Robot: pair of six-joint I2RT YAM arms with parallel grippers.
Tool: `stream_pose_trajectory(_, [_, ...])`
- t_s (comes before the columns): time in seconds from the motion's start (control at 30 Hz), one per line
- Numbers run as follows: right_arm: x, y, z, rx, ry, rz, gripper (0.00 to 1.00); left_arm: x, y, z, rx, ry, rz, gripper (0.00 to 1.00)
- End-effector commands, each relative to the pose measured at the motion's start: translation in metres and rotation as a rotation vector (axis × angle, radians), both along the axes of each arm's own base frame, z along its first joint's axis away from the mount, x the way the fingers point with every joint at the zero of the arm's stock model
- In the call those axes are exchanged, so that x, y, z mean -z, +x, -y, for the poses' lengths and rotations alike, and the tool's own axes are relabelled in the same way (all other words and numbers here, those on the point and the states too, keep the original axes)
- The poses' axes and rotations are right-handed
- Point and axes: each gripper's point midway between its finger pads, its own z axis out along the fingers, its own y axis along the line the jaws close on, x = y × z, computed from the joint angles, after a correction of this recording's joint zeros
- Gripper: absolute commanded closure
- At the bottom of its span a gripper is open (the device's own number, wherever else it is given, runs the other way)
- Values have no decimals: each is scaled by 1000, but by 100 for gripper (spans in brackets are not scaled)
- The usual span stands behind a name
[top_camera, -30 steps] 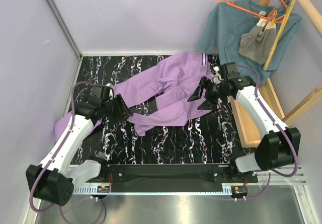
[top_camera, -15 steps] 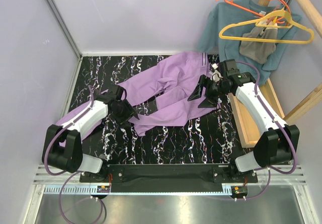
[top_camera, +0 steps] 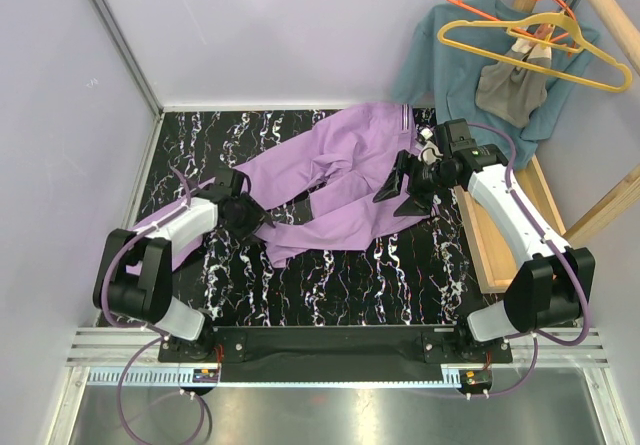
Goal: Place the trousers on the hanger
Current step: Flatten out the trousers at the center of the board.
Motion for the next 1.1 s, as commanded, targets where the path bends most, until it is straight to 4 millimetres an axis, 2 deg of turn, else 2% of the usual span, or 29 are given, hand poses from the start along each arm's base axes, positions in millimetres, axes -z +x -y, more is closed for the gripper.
stream_pose_trajectory(0.0, [-12,-3,-4,-20,24,40,24,0,20,6,-10,-38,67,43])
stream_pose_trajectory(0.13, [-11,-3,-3,-20,22,34,24,2,24,1,-14,-10,70,46])
stream_pose_trajectory(0.2, [-11,-2,-4,-19,23,31,24,3,24,-3,-9,6,68,56])
stream_pose_trajectory(0.27, [-10,-2,-4,-19,23,30,24,-1,27,-6,-5,26,78,71])
stream_pose_trajectory(0.3, [-10,-1,-4,-19,23,31,24,-3,29,-12,-1,61,91,87])
stream_pose_trajectory(0.37, [-8,0,-4,-19,20,28,24,-18,31,-18,5,98,111,99])
stream_pose_trajectory(0.4, [-7,0,-4,-21,19,23,24,-23,32,-27,10,151,126,100])
stream_pose_trajectory(0.43, [-6,1,-3,-19,13,25,24,-40,32,-32,13,177,147,100])
stream_pose_trajectory(0.5, [-1,3,-3,-22,2,9,24,-59,34,-50,19,283,189,100])
stream_pose_trajectory(0.57, [3,9,0,-22,-32,-1,24,-105,35,-65,12,353,262,100])
stream_pose_trajectory(0.6, [5,11,1,-23,-48,-7,24,-123,35,-83,0,446,294,100])
stream_pose_trajectory(0.67, [7,18,5,-14,-86,-15,24,-185,29,-103,-44,532,383,100])
stream_pose_trajectory(0.7, [7,21,6,-10,-98,-15,24,-208,24,-123,-89,624,415,100])
stream_pose_trajectory(0.73, [9,22,9,-1,-125,-25,24,-241,13,-134,-127,663,446,100])
stream_pose_trajectory(0.8, [15,28,13,4,-158,-45,24,-281,-13,-161,-245,743,512,100])
stream_pose_trajectory(0.87, [28,28,16,7,-195,-95,24,-289,-44,-177,-306,776,502,100])
stream_pose_trajectory(0.9, [33,28,17,5,-207,-109,24,-290,-70,-187,-374,769,512,100])
stream_pose_trajectory(0.93, [39,28,19,4,-220,-128,25,-268,-82,-190,-379,780,465,100])
stream_pose_trajectory(1.0, [51,28,18,-8,-233,-153,25,-244,-103,-191,-422,742,434,100])
stream_pose_trajectory(1.03, [53,30,17,-10,-235,-145,25,-224,-125,-195,-426,744,386,99])
stream_pose_trajectory(1.07, [58,31,15,-19,-243,-148,25,-216,-134,-196,-435,738,370,98])
